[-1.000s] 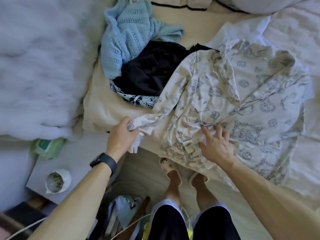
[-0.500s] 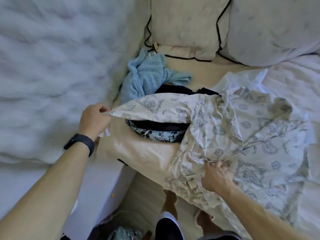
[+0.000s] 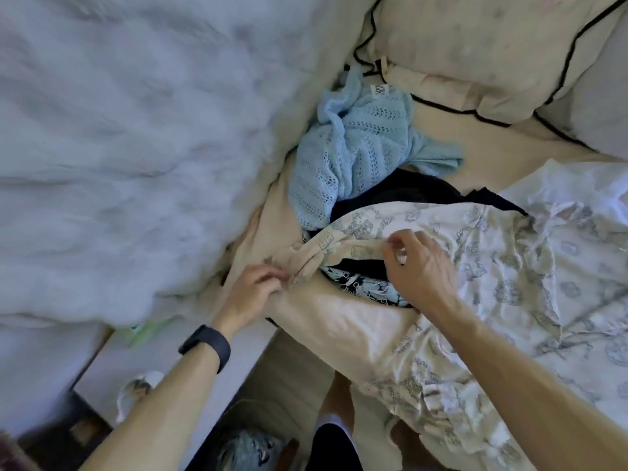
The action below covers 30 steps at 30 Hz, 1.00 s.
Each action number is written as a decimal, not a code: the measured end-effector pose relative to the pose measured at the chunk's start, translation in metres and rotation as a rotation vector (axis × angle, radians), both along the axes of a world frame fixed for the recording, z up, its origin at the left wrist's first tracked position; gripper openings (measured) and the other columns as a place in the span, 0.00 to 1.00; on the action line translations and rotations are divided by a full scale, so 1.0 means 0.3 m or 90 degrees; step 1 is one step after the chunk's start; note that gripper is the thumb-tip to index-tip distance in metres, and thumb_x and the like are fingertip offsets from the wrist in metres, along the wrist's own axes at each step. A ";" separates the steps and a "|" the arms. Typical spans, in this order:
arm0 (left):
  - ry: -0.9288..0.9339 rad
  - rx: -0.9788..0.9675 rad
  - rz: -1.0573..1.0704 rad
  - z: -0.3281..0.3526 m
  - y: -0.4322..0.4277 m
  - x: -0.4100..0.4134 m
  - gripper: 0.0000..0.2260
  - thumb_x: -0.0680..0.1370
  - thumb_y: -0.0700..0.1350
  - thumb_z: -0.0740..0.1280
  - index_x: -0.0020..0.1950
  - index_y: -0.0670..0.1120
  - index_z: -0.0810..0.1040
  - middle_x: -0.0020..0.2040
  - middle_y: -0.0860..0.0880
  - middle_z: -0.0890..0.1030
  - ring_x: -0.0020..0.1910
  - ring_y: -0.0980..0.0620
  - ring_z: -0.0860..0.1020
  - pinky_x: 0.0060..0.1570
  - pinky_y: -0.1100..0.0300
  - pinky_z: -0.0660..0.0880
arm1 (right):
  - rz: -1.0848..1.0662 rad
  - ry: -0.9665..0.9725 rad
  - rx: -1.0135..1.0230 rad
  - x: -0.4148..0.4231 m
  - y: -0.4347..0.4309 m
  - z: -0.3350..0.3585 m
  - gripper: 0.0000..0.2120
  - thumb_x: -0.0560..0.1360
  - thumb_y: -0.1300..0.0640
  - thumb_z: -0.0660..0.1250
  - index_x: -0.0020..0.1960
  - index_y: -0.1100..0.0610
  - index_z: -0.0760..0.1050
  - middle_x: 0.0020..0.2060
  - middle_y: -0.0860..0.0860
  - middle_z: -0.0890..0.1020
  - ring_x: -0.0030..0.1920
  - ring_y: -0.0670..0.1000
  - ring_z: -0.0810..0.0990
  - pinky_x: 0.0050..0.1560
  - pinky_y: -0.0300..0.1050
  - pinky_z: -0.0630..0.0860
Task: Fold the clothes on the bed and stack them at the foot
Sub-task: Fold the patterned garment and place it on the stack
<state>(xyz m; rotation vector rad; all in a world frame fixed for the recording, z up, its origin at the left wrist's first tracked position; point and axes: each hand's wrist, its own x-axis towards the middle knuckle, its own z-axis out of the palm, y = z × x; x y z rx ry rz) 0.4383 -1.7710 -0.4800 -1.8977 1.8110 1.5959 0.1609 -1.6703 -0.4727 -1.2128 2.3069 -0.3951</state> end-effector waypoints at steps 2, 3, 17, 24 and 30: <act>0.013 -0.017 0.231 -0.042 0.008 0.006 0.12 0.71 0.55 0.65 0.46 0.51 0.84 0.54 0.48 0.83 0.56 0.46 0.79 0.57 0.45 0.76 | 0.021 0.005 -0.005 0.035 -0.058 -0.022 0.15 0.81 0.44 0.62 0.60 0.51 0.79 0.58 0.53 0.81 0.59 0.58 0.74 0.54 0.53 0.74; -0.037 -0.056 0.266 -0.054 0.004 0.005 0.16 0.74 0.60 0.64 0.49 0.49 0.81 0.54 0.46 0.82 0.53 0.45 0.79 0.53 0.47 0.76 | 0.042 0.008 0.004 0.050 -0.070 -0.033 0.17 0.80 0.41 0.63 0.60 0.51 0.79 0.58 0.54 0.80 0.60 0.58 0.73 0.56 0.55 0.73; -0.162 0.072 -0.155 -0.003 -0.186 -0.027 0.22 0.77 0.62 0.68 0.34 0.46 0.73 0.28 0.53 0.74 0.28 0.54 0.73 0.28 0.59 0.64 | 0.121 0.103 -0.151 0.139 0.067 -0.069 0.06 0.75 0.60 0.71 0.51 0.58 0.79 0.47 0.52 0.80 0.48 0.56 0.75 0.48 0.48 0.69; 0.445 0.128 0.513 0.168 -0.349 -0.017 0.06 0.71 0.35 0.69 0.43 0.43 0.74 0.43 0.43 0.82 0.42 0.43 0.83 0.38 0.51 0.83 | 0.186 0.019 -0.090 0.150 0.061 -0.065 0.09 0.77 0.53 0.69 0.55 0.52 0.79 0.61 0.50 0.78 0.55 0.54 0.76 0.52 0.48 0.70; 0.126 -0.217 0.398 0.092 -0.410 -0.111 0.09 0.78 0.46 0.72 0.51 0.47 0.73 0.47 0.51 0.79 0.41 0.57 0.76 0.45 0.61 0.72 | 0.147 -0.188 -0.022 0.067 -0.007 -0.065 0.14 0.80 0.48 0.67 0.64 0.46 0.79 0.61 0.43 0.80 0.60 0.48 0.78 0.55 0.44 0.74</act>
